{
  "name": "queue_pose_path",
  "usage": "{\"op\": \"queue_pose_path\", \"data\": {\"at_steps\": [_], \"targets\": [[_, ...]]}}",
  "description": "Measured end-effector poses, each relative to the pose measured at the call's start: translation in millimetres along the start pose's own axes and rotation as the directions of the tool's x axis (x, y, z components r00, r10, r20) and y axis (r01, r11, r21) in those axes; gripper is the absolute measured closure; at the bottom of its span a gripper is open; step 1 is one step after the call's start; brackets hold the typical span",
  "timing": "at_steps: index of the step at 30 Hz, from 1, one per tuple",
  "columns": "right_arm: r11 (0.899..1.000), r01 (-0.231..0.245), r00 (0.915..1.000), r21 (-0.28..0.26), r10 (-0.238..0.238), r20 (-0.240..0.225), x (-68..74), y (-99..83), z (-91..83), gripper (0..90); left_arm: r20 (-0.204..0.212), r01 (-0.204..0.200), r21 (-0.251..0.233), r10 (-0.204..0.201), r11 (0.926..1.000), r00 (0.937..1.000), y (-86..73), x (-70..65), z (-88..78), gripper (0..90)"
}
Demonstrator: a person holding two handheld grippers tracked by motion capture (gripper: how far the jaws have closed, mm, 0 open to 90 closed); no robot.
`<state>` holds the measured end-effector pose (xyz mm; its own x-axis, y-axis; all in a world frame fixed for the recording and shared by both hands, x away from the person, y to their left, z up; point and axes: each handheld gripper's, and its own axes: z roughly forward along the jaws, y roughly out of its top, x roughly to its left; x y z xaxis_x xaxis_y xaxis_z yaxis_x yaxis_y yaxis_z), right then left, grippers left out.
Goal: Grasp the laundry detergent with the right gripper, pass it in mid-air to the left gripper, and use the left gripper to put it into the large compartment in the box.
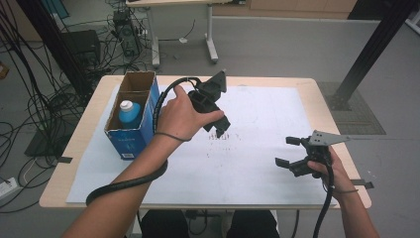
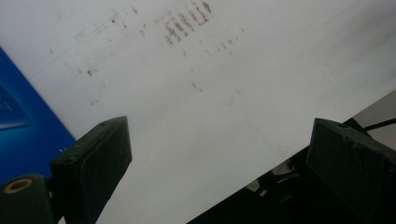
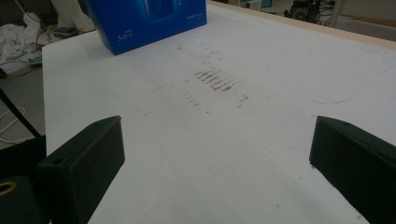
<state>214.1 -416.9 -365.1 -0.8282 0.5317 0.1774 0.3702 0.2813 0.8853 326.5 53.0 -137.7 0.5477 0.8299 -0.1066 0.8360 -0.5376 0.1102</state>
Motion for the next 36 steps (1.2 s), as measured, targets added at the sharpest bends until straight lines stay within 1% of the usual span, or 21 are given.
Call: {"op": "queue_pose_path", "data": {"at_steps": [3, 6, 7, 8, 9, 10, 11, 12, 13, 14, 15, 18, 20, 21, 22, 23, 25, 26, 27, 29, 36], "targets": [[1.000, -0.002, 1.0000, -0.002, 0.002, 0.003, 0.3, -2.1, -0.5, 3.2, 0.012, -0.020, 0.010, 0.020, 0.9997, 0.9997, 2.0, -3.9, 5.4, 6.8], [1.000, -0.004, 1.0000, 0.000, 0.004, 0.001, 0.5, -2.6, 0.8, 3.1, 0.024, -0.023, 0.015, 0.022, 0.9996, 0.9995, 3.2, -6.7, 12.5, 6.8], [1.000, -0.003, 1.0000, 0.002, 0.003, 0.001, 0.5, -2.4, 1.6, 3.2, 0.019, -0.024, 0.012, 0.024, 0.9996, 0.9995, 2.8, -9.0, 15.0, 6.7], [1.000, -0.003, 1.0000, 0.002, 0.003, 0.003, 0.7, -2.3, 2.2, 3.2, 0.015, -0.029, 0.023, 0.028, 0.9993, 0.9995, 4.1, -10.8, 18.0, 6.7], [1.000, -0.005, 1.0000, 0.002, 0.005, 0.002, 0.6, -2.1, 2.8, 3.2, 0.029, -0.029, 0.019, 0.029, 0.9994, 0.9992, 3.1, -10.3, 22.7, 6.6], [1.000, -0.005, 1.0000, 0.002, 0.005, 0.002, 0.6, -2.1, 2.8, 3.2, 0.029, -0.029, 0.019, 0.029, 0.9994, 0.9992, 3.1, -10.3, 22.7, 6.7], [1.000, 0.000, 1.0000, 0.005, 0.000, 0.001, 0.7, -0.8, 4.2, 3.2, 0.038, -0.037, 0.027, 0.036, 0.9990, 0.9986, 3.8, -10.3, 28.1, 6.7], [1.000, 0.000, 1.0000, 0.003, 0.000, -0.001, 0.4, -0.4, 4.7, 3.2, 0.040, -0.031, 0.024, 0.030, 0.9992, 0.9988, 3.0, -10.3, 32.3, 6.7], [1.000, 0.000, 1.0000, 0.006, 0.000, -0.003, 0.4, 0.6, 5.0, 3.2, 0.022, -0.027, 0.027, 0.027, 0.9993, 0.9994, 2.8, -13.1, 38.0, 6.7], [1.000, 0.004, 1.0000, 0.010, -0.004, -0.001, 0.6, 2.0, 5.5, 3.2, 0.022, -0.027, 0.027, 0.027, 0.9993, 0.9994, 2.8, -13.1, 38.0, 7.1], [1.000, 0.005, 1.0000, 0.011, -0.005, 0.000, 0.7, 2.9, 5.5, 3.2, 0.019, -0.028, 0.039, 0.027, 0.9988, 0.9995, 3.4, -15.0, 46.2, 7.4], [1.000, 0.002, 0.9999, 0.017, -0.002, 0.011, 1.3, 7.0, 4.9, 3.5, 0.034, -0.028, 0.048, 0.027, 0.9985, 0.9991, 2.3, -15.5, 56.9, 7.2], [0.999, -0.004, 0.9998, 0.033, 0.003, 0.019, 1.2, 11.6, 4.6, 3.6, 0.020, -0.028, 0.045, 0.027, 0.9986, 0.9994, 0.3, -19.4, 61.8, 7.2], [0.999, -0.008, 0.9996, 0.047, 0.006, 0.026, 1.6, 14.9, 4.7, 3.7, 0.027, -0.033, 0.052, 0.032, 0.9981, 0.9991, 0.2, -18.8, 65.5, 7.1], [0.999, -0.008, 0.9996, 0.047, 0.006, 0.026, 1.6, 14.9, 4.7, 3.7, 0.027, -0.033, 0.052, 0.032, 0.9981, 0.9991, 0.2, -18.8, 65.5, 7.0], [0.997, -0.003, 0.9993, 0.076, 0.000, 0.038, 2.5, 21.2, 5.3, 3.7, 0.032, -0.029, 0.050, 0.027, 0.9983, 0.9991, -0.5, -18.4, 67.0, 7.1], [0.995, 0.004, 0.9986, 0.096, -0.009, 0.053, 4.4, 25.8, 5.8, 3.8, 0.024, -0.017, 0.041, 0.016, 0.9990, 0.9996, -4.5, -16.8, 75.3, 7.3], [0.995, 0.007, 0.9986, 0.101, -0.012, 0.052, 4.0, 27.0, 5.8, 3.7, 0.024, -0.017, 0.041, 0.016, 0.9990, 0.9996, -4.5, -16.8, 75.3, 7.3], [0.995, 0.008, 0.9984, 0.103, -0.014, 0.054, 4.0, 27.8, 5.8, 3.7, 0.018, -0.014, 0.040, 0.013, 0.9991, 0.9998, -5.7, -16.7, 79.8, 7.3], [0.994, 0.009, 0.9982, 0.112, -0.016, 0.058, 4.2, 29.8, 5.9, 3.8, 0.032, -0.009, 0.045, 0.008, 0.9990, 0.9995, -6.5, -14.1, 84.7, 7.3], [0.993, 0.015, 0.9980, 0.119, -0.022, 0.060, 4.1, 33.3, 5.0, 3.7, 0.045, -0.003, 0.060, 0.001, 0.9982, 0.9990, -7.4, -10.8, 94.2, 7.2]]}}
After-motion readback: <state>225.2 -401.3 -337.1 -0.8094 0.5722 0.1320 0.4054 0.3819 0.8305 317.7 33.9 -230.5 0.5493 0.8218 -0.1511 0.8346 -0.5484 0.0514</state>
